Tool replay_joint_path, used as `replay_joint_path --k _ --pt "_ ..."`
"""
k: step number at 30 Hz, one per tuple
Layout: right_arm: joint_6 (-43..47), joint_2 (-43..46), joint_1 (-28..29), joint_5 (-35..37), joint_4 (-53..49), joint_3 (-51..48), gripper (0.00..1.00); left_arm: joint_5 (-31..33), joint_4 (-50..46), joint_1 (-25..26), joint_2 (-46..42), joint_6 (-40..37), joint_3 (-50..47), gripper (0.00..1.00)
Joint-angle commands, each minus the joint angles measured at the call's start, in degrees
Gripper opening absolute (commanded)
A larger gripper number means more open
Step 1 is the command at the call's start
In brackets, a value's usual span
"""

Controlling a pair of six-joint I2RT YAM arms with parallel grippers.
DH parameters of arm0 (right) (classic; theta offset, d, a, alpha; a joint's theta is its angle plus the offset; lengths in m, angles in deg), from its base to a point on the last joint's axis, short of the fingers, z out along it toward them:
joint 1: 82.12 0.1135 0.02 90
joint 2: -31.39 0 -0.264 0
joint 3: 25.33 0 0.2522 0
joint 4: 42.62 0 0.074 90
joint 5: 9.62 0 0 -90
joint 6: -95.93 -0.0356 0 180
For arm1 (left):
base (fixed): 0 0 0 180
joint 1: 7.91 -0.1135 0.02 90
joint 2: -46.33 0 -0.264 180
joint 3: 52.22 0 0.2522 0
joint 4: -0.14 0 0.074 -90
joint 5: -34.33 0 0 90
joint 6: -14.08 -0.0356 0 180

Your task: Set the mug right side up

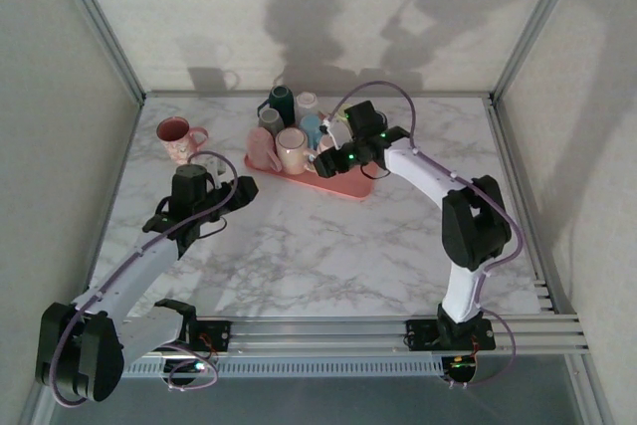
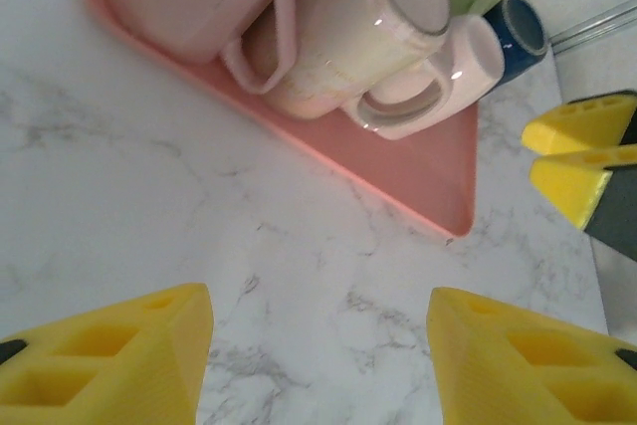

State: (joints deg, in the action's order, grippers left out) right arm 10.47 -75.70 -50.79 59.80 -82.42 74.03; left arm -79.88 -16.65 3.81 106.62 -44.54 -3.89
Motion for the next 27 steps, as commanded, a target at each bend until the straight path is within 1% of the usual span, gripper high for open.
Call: replay_joint_path --k 1,5,13,17,27 --pt "0.80 -2.75 1.11 1.50 0.22 4.34 0.58 -0.53 -3.60 -0.98 -0.87 0.27 -0.51 0.59" --pt "1.25 -6.07 2.05 3.99 -0.29 7.70 0.59 -1.45 -3.44 -1.75 -1.38 0.03 -1.70 0.59" --pt "2.40 -10.03 3.64 9.09 -0.61 12.32 0.61 -0.90 -2.16 -2.56 -2.68 1.01 -2.92 0.59" --pt "3.57 -11.44 4.36 11.30 -0.59 13.48 0.62 1.63 -3.41 -2.80 -4.12 0.97 -2.91 0.58" --pt "4.94 -15.15 5.03 15.03 0.98 15.95 0.64 0.74 -3.83 -4.17 -5.45 0.88 -3.31 0.59"
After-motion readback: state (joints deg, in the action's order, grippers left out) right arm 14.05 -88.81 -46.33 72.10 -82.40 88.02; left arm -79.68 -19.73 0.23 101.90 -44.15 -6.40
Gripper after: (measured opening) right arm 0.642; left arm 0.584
